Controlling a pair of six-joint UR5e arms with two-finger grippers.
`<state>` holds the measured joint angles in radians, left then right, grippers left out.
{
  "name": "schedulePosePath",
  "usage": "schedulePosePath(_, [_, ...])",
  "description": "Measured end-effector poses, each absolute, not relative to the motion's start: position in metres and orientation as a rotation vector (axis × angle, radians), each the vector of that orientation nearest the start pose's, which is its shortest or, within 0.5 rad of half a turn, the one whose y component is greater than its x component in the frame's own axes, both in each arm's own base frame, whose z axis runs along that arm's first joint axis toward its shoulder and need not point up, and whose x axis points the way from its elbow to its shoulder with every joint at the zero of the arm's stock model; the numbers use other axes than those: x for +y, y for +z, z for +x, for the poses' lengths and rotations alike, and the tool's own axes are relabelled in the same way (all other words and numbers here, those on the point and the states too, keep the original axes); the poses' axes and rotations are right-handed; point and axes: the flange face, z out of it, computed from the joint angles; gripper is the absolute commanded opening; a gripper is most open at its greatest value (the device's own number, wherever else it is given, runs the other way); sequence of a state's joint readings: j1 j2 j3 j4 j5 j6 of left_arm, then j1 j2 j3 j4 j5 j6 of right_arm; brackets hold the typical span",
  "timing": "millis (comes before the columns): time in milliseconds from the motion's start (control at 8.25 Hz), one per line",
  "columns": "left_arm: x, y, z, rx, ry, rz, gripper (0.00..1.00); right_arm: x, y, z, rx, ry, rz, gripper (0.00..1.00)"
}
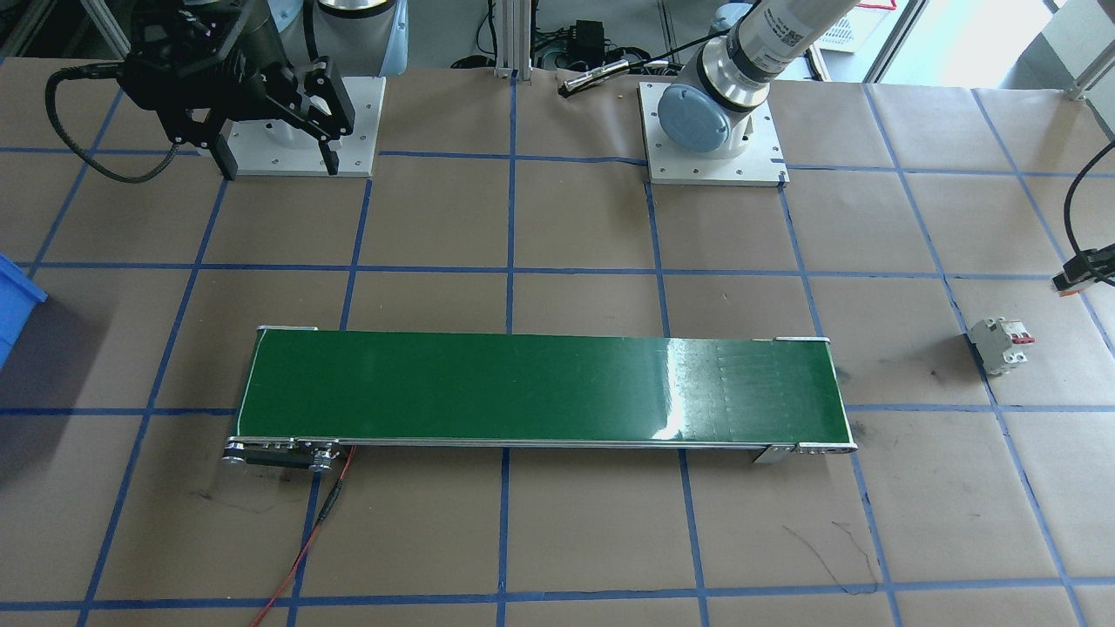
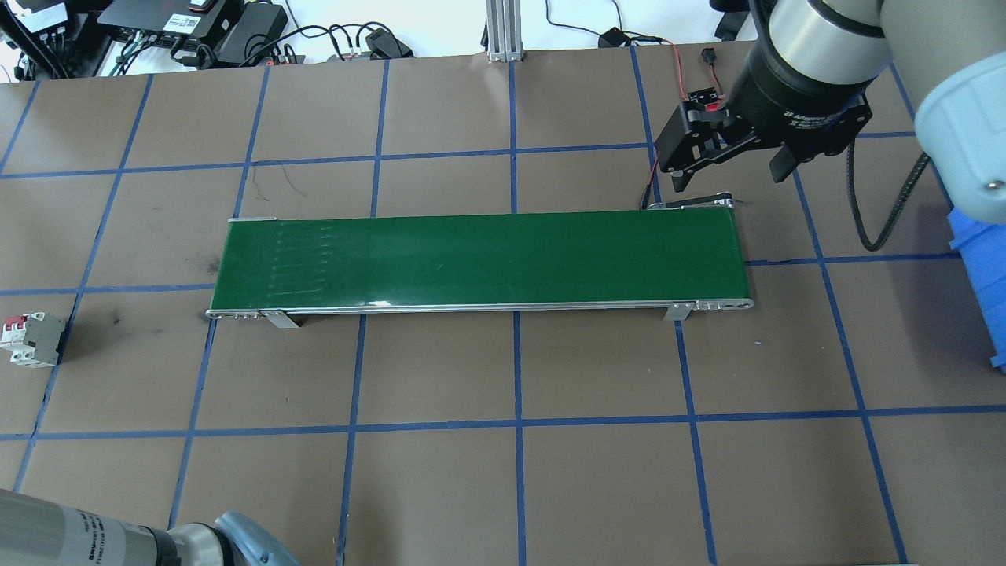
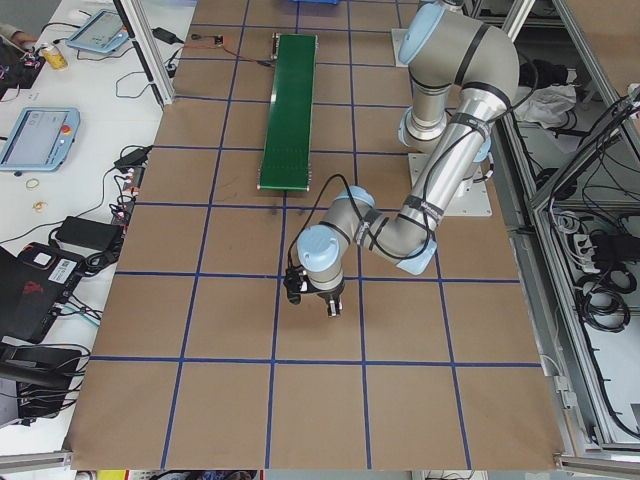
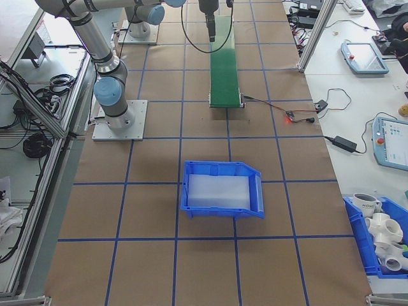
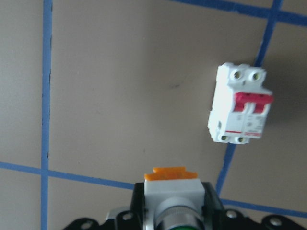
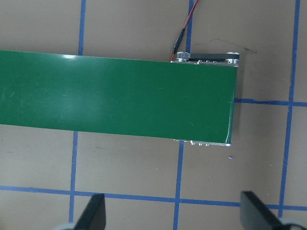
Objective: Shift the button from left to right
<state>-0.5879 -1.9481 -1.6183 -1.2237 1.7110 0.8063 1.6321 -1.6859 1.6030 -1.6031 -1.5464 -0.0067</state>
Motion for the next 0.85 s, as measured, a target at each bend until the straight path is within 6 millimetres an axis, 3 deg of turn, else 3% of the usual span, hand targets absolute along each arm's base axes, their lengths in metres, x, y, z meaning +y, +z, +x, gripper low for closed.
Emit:
schedulePosePath(121, [-0.458,0.329,0.405,3.077,0.276,-0.356,0.00,-0.443,0.530,0.163,3.108,-0.178,-0.108,1.00])
schedulePosePath(364, [-0.513,0.394,0.305,3.020,0.337,-0.606,0.00,-0.443,0.530,0.163,3.110,-0.180,-0.108,1.00])
schedulePosePath(606, [-0.557,0.415,0.195,2.998,0.317,-0.845,0.00,-0.443,0.530,0.163,3.111,-0.181,-0.108,1.00])
schedulePosePath(848, [-0.588,0.415,0.111,2.917,0.250,-1.150,0.00,-0.443,0.530,0.163,3.111,-0.179,-0.109,1.00])
